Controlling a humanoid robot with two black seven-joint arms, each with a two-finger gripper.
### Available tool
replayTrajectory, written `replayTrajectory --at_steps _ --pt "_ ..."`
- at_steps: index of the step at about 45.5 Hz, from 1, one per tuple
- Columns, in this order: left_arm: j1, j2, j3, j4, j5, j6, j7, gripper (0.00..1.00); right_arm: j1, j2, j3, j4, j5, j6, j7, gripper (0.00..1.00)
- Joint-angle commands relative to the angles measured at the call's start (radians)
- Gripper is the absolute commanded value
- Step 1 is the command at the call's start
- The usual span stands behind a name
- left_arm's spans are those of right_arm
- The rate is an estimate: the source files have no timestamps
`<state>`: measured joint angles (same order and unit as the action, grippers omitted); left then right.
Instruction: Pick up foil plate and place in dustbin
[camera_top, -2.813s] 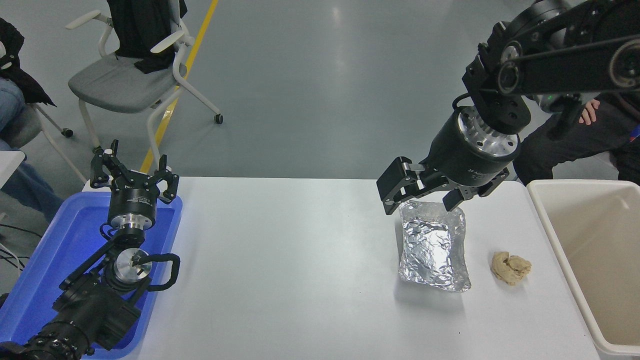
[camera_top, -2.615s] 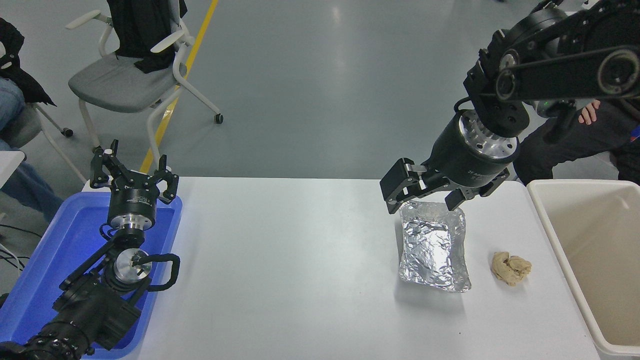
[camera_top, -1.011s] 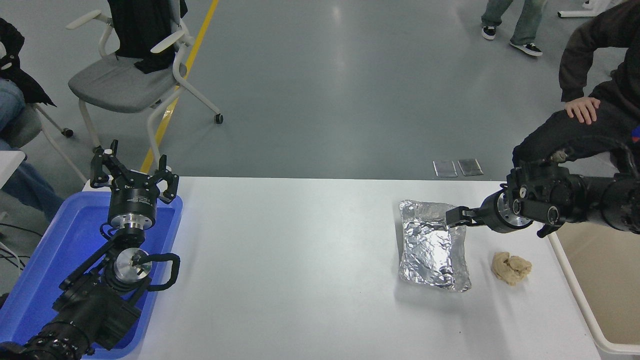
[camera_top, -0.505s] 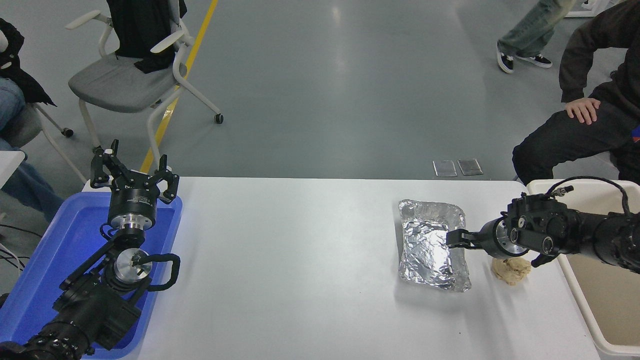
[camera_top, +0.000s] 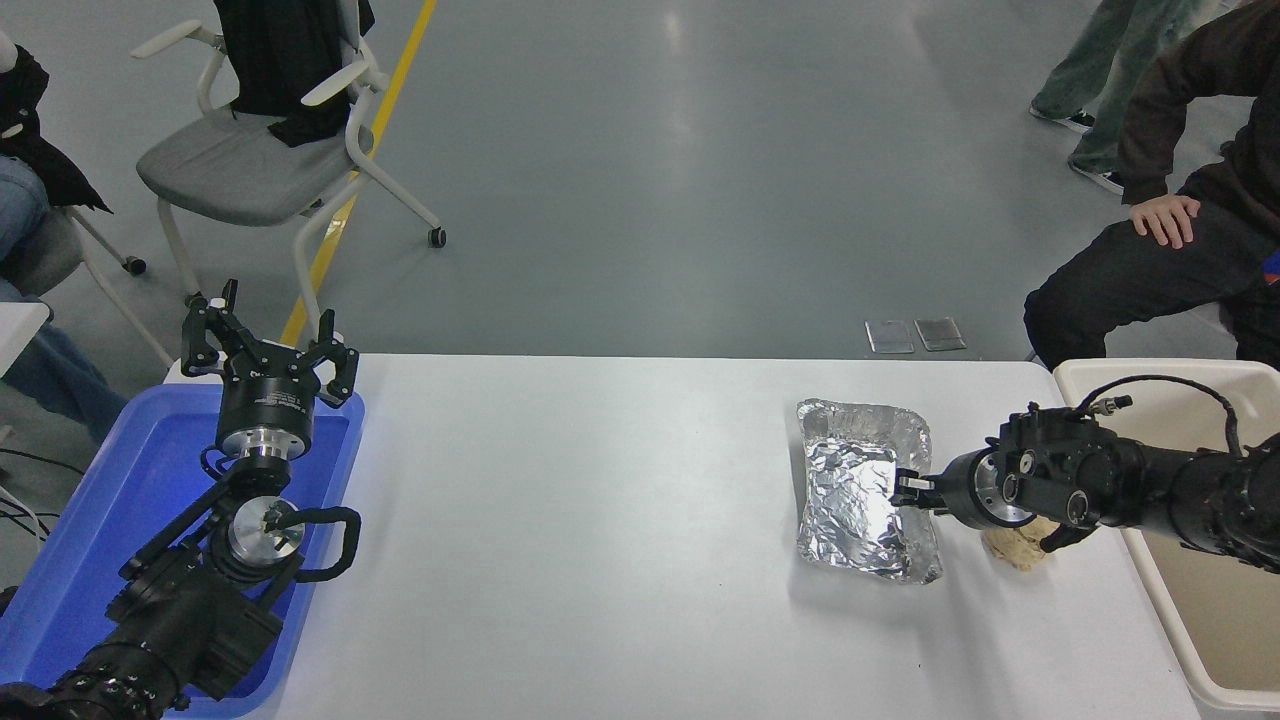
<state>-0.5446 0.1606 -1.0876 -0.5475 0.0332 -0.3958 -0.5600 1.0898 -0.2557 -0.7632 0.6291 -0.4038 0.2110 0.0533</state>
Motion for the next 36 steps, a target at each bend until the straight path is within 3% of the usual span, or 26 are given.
replayTrajectory --at_steps 1,18,29,36 --pt "0.000 0.000 0.000 0.000 -0.001 0.000 0.000 0.99 0.015 0.003 0.001 0.015 0.002 -0.005 0.005 0.00" --pt "0.000 0.000 0.000 0.000 0.001 0.000 0.000 0.99 0.218 -0.115 -0.044 0.220 -0.007 0.010 0.000 0.00" --pt "0.002 0.000 0.000 0.000 0.001 0.000 0.000 0.99 0.606 -0.260 -0.214 0.564 0.000 0.019 -0.001 0.00" --pt "0.002 0.000 0.000 0.000 0.001 0.000 0.000 0.99 0.890 -0.290 -0.323 0.754 0.002 0.085 0.000 0.00"
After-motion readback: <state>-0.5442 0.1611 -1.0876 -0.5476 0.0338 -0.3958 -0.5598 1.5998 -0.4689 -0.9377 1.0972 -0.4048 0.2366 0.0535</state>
